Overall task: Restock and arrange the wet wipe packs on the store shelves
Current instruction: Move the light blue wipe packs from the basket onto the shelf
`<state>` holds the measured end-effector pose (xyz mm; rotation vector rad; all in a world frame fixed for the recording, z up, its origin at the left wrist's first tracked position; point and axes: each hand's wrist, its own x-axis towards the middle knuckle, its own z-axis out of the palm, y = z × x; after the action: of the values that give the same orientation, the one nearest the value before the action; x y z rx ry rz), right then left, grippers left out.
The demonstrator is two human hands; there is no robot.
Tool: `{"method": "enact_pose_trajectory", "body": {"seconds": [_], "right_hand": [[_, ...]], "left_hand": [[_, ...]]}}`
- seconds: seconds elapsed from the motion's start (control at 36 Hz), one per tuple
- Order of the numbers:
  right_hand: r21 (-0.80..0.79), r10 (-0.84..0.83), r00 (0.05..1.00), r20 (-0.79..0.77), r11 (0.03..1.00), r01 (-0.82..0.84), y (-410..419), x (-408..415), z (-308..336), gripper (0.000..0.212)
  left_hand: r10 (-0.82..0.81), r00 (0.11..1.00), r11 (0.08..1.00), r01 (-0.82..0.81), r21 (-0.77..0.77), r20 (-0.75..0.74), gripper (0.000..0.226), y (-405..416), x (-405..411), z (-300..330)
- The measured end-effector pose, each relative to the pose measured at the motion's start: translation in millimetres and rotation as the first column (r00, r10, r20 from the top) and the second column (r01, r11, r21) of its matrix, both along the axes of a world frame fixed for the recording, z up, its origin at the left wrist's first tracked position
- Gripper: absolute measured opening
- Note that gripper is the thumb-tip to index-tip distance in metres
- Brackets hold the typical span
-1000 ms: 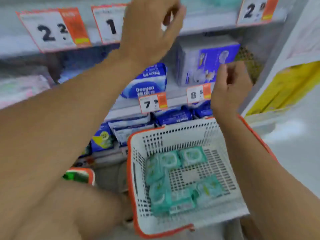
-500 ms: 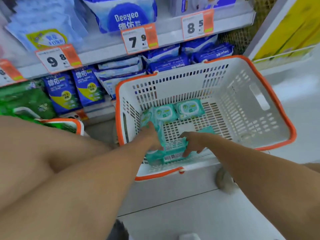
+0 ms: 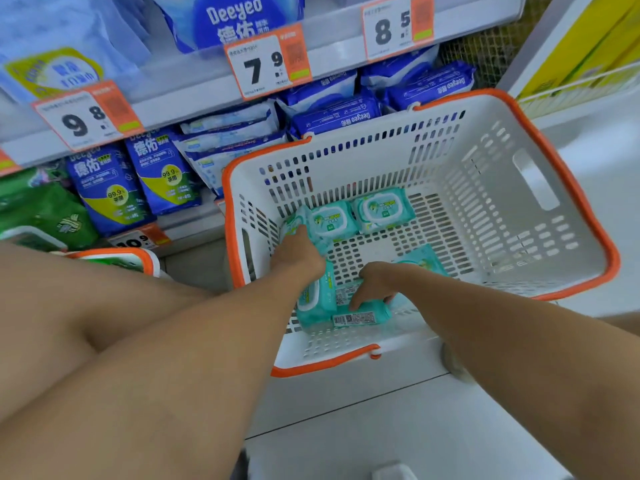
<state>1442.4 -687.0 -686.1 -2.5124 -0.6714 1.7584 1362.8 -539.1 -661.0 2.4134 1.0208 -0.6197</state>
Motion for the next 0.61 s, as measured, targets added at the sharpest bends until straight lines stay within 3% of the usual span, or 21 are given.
{"method": "enact_pose_trajectory", "body": {"seconds": [0.06, 0.14, 0.25, 0.39, 0.53, 0.61], "right_hand": [[-0.007, -0.073, 0.997, -0.038, 0.997, 0.073, -2, -1, 1, 0.065], [0.027, -0.045, 0.997, 0.063, 0.999, 0.043, -3, 4, 7, 0.066], [0.073, 0.01, 0.966, 0.26, 0.997, -0.03, -9, 19, 18, 0.059], [0.199, -0.125, 0.892, 0.434, 0.979, 0.04, -18, 39, 32, 0.051], [0.268, -0.132, 0.754, 0.643, 0.962, -0.061, -27, 47, 48, 0.05], [0.358, -0.177, 0.699, 0.692, 0.926, -0.119, -31, 50, 61, 0.037]], "left_hand": [[0.006, 0.999, 1.0, -0.007, -0.009, -0.038, 0.087, 0, 3, 1], [-0.01, 0.997, 1.0, 0.009, -0.009, -0.077, 0.089, -1, 6, 3], [-0.042, 0.999, 0.997, 0.042, 0.058, 0.0, 0.06, -1, 2, 7], [-0.058, 0.993, 0.994, 0.047, 0.098, 0.106, 0.024, 5, -1, 23], [-0.027, 0.991, 0.999, 0.021, 0.044, 0.133, 0.029, 15, 7, 61], [-0.053, 0.99, 0.997, 0.06, -0.047, 0.127, 0.037, 27, 19, 95]]}}
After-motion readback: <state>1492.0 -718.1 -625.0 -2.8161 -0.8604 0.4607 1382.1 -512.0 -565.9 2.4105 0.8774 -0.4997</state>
